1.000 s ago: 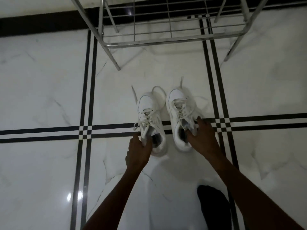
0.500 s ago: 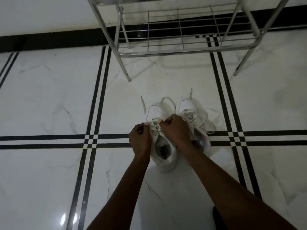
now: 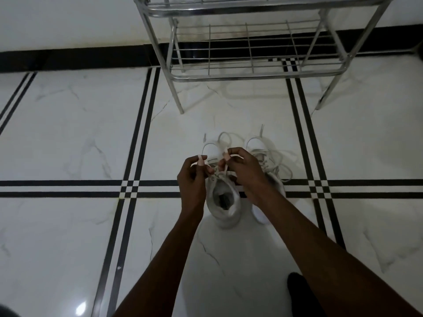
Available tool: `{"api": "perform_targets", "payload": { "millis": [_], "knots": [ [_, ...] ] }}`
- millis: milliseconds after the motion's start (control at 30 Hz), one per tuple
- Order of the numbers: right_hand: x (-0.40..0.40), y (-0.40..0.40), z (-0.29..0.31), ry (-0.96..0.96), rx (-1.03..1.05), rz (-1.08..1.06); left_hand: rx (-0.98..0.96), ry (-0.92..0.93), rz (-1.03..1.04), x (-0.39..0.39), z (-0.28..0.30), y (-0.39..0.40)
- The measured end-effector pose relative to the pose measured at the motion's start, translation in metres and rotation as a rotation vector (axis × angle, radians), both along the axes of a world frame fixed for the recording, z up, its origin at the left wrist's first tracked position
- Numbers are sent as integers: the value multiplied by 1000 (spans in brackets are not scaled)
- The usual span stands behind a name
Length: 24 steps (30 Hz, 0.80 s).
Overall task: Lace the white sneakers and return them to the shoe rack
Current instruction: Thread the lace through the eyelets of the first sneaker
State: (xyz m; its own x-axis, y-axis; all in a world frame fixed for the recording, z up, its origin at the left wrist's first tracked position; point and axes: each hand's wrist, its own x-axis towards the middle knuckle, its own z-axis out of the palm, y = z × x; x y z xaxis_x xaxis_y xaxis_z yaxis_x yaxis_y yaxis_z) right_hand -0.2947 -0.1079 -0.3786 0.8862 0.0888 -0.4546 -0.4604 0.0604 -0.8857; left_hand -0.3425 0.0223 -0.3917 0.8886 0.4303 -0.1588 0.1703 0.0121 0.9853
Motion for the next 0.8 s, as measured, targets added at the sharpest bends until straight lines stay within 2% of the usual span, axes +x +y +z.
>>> {"api": "perform_targets", "payload": {
  "millis": [167, 367, 500, 600, 700, 800],
  "knots": [
    [-12, -1, 2, -23, 81, 38, -84, -48, -130, -6, 9, 3],
    [-15, 4, 8, -17, 44, -21, -151, -8, -25, -11, 17, 16],
    [-6, 9, -2, -72, -77, -8, -189, 57, -38, -5, 6, 20],
    [-3, 12, -4, -115, -195, 26, -109, 97, -96, -12, 1, 19],
    [-2, 11, 0, -207, -304, 118, -13, 66, -90, -14, 3, 25],
    [9, 6, 6, -246, -369, 392, 82, -17, -157, -1, 2, 31]
  ]
}}
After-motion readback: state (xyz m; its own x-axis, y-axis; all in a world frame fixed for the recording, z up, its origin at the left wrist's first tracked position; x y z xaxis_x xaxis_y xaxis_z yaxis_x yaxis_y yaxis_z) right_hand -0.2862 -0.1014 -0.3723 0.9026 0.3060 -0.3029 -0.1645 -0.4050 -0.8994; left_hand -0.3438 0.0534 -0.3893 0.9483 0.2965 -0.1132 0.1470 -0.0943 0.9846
